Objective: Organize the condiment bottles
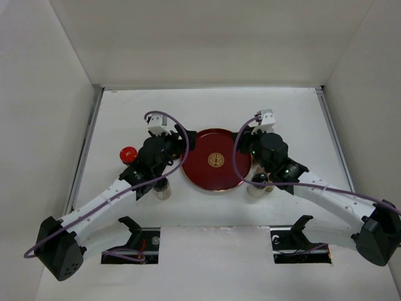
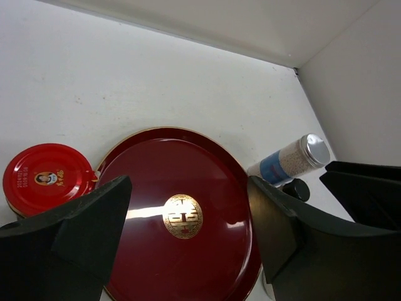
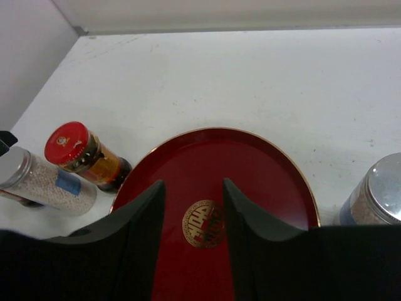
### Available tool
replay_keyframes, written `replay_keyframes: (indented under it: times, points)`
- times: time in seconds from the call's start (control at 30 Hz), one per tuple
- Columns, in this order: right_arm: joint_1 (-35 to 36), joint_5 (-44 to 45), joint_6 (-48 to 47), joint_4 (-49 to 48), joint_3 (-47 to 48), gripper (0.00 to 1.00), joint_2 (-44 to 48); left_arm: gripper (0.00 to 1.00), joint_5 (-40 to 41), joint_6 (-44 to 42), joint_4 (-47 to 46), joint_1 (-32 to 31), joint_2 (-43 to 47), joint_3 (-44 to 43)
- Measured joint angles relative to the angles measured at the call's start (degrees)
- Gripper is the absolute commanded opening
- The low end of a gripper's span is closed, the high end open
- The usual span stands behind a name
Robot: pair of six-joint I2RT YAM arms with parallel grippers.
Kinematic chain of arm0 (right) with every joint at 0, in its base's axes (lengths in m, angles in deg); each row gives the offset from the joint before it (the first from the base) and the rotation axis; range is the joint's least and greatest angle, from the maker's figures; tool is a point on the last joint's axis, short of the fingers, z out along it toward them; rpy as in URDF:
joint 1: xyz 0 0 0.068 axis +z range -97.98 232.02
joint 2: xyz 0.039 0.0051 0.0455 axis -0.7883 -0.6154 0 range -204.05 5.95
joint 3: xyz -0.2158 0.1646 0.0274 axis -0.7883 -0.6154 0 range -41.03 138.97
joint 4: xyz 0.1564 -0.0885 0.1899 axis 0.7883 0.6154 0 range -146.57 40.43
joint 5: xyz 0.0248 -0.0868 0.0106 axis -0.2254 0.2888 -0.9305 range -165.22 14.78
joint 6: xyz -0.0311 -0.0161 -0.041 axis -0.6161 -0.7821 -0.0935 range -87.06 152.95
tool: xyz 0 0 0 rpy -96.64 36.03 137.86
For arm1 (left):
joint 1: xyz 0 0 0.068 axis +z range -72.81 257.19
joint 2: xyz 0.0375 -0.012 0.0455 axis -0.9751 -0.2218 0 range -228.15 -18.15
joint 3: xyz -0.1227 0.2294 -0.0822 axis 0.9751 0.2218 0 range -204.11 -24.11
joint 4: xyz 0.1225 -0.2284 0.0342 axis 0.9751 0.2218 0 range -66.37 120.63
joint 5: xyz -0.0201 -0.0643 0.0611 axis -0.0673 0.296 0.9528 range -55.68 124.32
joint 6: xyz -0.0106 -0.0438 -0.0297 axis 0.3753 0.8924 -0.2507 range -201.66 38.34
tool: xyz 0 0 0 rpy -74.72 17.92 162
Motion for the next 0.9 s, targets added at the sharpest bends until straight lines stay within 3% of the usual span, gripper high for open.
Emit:
replay_keyframes:
  times: [0.07, 0.13, 0.2, 0.3, 0.4, 0.5, 0.57, 0.67, 0.9]
  points:
    - [-0.7, -0.55, -0.02, 1.95, 1.07, 0.28, 0.0, 0.66, -0.63, 0.0, -2.29, -0.7, 0.0, 1.46]
    - [-2.21, -0.79, -0.02, 4.85, 3.04, 0.14, 0.0, 0.52, -1.44, -0.07, -4.81, -1.9, 0.0, 3.19]
    - [-4.48, -0.68, 0.24, 8.33, 5.79, 0.11, 0.0, 0.36, -2.54, -0.59, -7.19, -3.54, 0.0, 4.7]
    - [-8.68, 0.63, 0.83, 12.85, 9.7, 0.15, 0.2, 0.24, -4.15, -1.86, -10.29, -6.19, 0.33, 6.16]
    - [-13.35, 2.71, 1.68, 16.85, 12.15, 0.4, 0.59, 0.29, -5.11, -3.15, -13.29, -8.74, 2.32, 8.17]
    - [-17.62, 4.57, 2.4, 19.96, 13.99, 0.67, -0.44, 0.48, -6.05, -3.93, -15.61, -10.86, 3.65, 9.09]
    - [-19.19, 5.31, 2.73, 21.55, 15.23, 0.8, -2.23, 0.59, -6.36, -4.13, -17.79, -12.02, 3.72, 9.79]
    - [-19.69, 5.88, 2.84, 24.57, 17.59, 0.91, -6.25, 0.67, -7.04, -4.2, -19.78, -13.11, 3.72, 11.37]
    - [-19.67, 5.86, 2.89, 29.33, 18.36, 0.96, -12.33, 0.71, -7.34, -3.98, -21.55, -13.49, 3.69, 13.44]
